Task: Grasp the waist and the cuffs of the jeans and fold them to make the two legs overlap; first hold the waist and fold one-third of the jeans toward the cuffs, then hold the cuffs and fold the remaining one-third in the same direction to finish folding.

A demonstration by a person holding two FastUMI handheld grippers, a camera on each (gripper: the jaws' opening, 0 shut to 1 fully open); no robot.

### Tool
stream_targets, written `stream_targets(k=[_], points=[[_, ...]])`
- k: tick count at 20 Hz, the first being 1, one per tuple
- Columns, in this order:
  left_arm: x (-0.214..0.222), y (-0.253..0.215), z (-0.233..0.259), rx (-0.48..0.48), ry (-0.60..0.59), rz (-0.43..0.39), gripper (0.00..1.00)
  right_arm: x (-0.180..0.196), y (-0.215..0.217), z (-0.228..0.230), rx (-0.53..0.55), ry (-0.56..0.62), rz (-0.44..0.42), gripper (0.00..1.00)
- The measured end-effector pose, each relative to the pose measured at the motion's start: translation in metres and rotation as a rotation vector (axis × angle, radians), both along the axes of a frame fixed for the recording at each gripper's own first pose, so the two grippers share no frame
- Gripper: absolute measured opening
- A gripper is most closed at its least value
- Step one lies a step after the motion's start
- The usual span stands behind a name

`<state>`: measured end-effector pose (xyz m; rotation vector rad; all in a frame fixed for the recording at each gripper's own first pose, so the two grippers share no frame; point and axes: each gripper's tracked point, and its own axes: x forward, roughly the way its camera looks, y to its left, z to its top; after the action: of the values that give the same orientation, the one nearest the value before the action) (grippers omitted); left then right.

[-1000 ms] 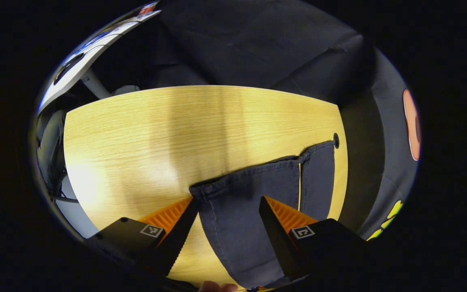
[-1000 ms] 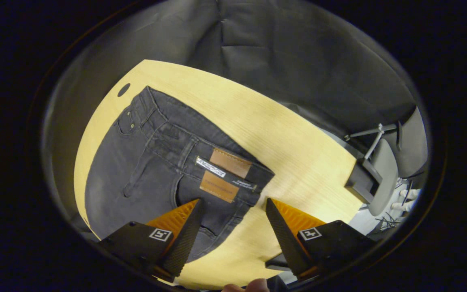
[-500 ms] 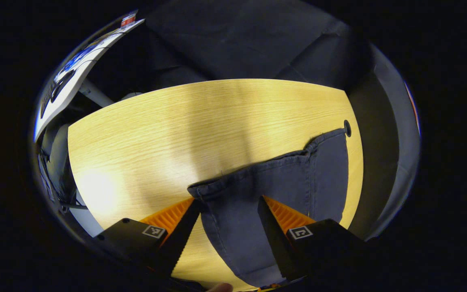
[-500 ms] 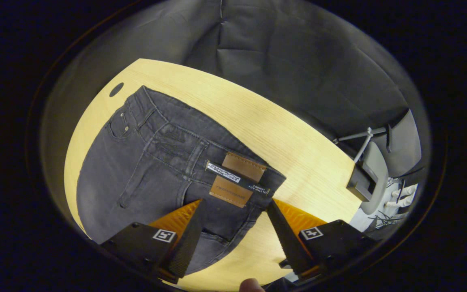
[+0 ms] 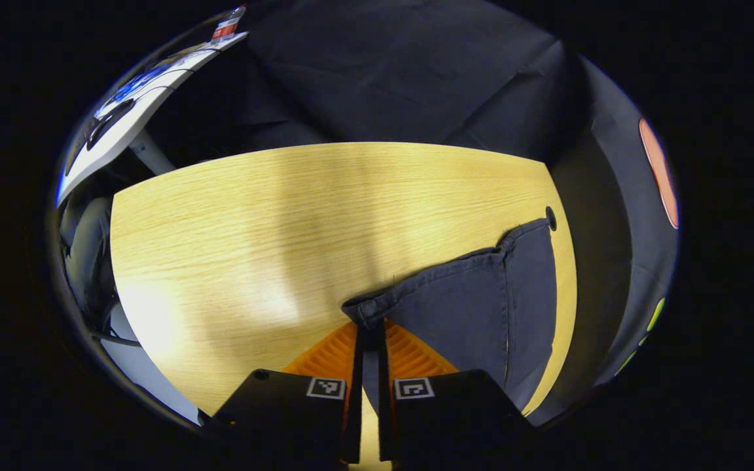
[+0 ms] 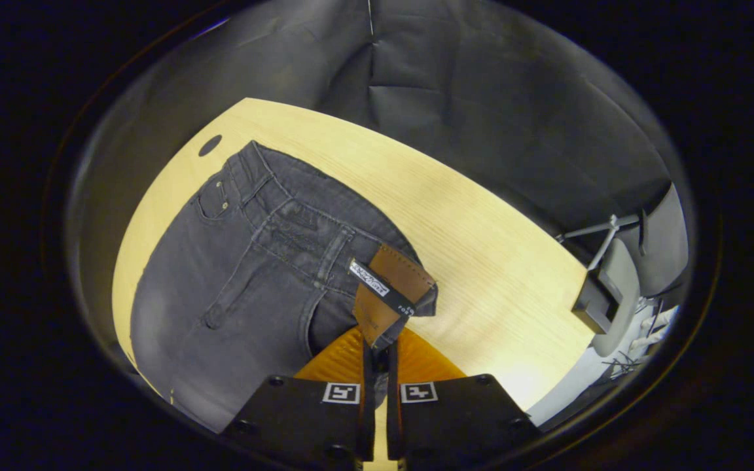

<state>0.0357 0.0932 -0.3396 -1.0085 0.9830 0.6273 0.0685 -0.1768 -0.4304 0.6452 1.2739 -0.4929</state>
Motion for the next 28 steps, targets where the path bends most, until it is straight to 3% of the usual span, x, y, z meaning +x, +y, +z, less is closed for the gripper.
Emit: stream_targets(k=[1, 6, 13, 19, 28], points=[[0.001, -0.003, 0.000, -0.027, -0.015, -0.002, 0.10, -0.002, 0.000, 0.003, 0.052, -0.024, -0.017, 0.02], [-0.014, -0.014, 0.030, -0.112, -0.101, 0.001, 0.04, -0.006, 0.004, 0.046, 0.199, -0.135, -0.048, 0.02], [0.006, -0.016, 0.091, -0.286, -0.208, 0.139, 0.04, -0.001, 0.027, 0.097, 0.420, -0.133, -0.169, 0.01], [0.076, -0.006, 0.114, -0.322, -0.158, 0.255, 0.03, 0.071, 0.030, 0.129, 0.558, -0.066, -0.239, 0.01], [0.223, -0.042, 0.108, -0.302, -0.140, 0.181, 0.04, 0.199, 0.053, 0.101, 0.646, -0.023, -0.294, 0.01]])
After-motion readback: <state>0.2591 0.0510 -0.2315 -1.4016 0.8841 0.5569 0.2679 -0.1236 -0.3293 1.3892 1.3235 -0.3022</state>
